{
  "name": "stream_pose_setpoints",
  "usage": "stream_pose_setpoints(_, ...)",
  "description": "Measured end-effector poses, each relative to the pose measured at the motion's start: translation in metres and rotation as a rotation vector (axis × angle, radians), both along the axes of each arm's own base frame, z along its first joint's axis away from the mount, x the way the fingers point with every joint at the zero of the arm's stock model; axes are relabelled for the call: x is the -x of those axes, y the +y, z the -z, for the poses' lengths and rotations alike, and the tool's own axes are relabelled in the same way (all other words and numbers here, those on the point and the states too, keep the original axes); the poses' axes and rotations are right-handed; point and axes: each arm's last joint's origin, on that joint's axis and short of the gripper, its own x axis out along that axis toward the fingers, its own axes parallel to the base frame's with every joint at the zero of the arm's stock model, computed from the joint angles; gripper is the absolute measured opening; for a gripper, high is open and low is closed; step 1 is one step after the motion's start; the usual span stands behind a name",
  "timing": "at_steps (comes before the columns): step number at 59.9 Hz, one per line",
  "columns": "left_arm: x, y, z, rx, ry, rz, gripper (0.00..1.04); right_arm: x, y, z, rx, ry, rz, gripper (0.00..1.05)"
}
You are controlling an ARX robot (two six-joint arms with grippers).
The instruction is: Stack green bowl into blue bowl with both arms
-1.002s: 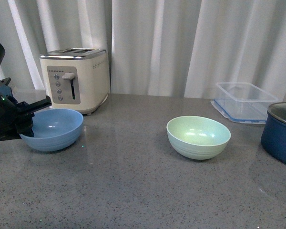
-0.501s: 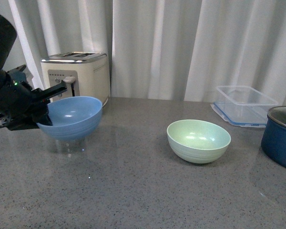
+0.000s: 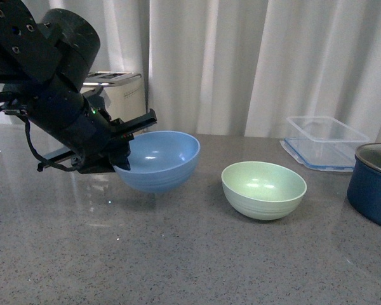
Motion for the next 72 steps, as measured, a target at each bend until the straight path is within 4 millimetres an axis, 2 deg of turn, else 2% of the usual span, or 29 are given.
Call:
stream_pose_setpoints(21, -0.011, -0.015, 0.023, -0.041, 0.055, -0.010, 0.05, 0.000, 0.000, 0.000, 0.000, 0.000, 0.000, 0.95)
stream_pose_setpoints(33, -0.011, -0.015, 0.022, -0.048, 0.050, -0.007, 0.35, 0.000, 0.000, 0.000, 0.000, 0.000, 0.000, 0.95)
stream_pose_setpoints(41, -0.008, -0.013, 0.011, -0.040, 0.018, 0.015, 0.57, 0.000, 0.000, 0.000, 0.000, 0.000, 0.000, 0.95)
stream_pose_setpoints(45, -0.004, -0.011, 0.000, -0.037, -0.027, 0.023, 0.67, 0.000, 0.000, 0.000, 0.000, 0.000, 0.000, 0.95)
stream_pose_setpoints(48, 0.006, -0.007, -0.019, -0.028, -0.119, 0.039, 0.80, 0.000, 0.000, 0.000, 0.000, 0.000, 0.000, 0.95)
stream_pose_setpoints(55, 0.030, 0.002, -0.055, -0.021, -0.283, 0.042, 0.99, 0.000, 0.000, 0.000, 0.000, 0.000, 0.000, 0.95)
stream_pose_setpoints(60, 0.045, 0.008, -0.076, -0.017, -0.366, 0.039, 0.97, 0.000, 0.000, 0.000, 0.000, 0.000, 0.000, 0.95)
stream_pose_setpoints(64, 0.049, 0.010, -0.082, -0.026, -0.395, 0.027, 0.98, 0.000, 0.000, 0.000, 0.000, 0.000, 0.000, 0.95)
stream_pose_setpoints(68, 0.056, 0.016, -0.076, -0.154, -0.564, -0.071, 0.86, 0.000, 0.000, 0.000, 0.000, 0.000, 0.000, 0.95)
stream_pose_setpoints(70, 0.061, 0.020, -0.067, -0.213, -0.619, -0.095, 0.81, 0.000, 0.000, 0.000, 0.000, 0.000, 0.000, 0.95)
stream_pose_setpoints(72, 0.072, 0.026, -0.051, -0.259, -0.672, -0.099, 0.72, 0.000, 0.000, 0.000, 0.000, 0.000, 0.000, 0.95)
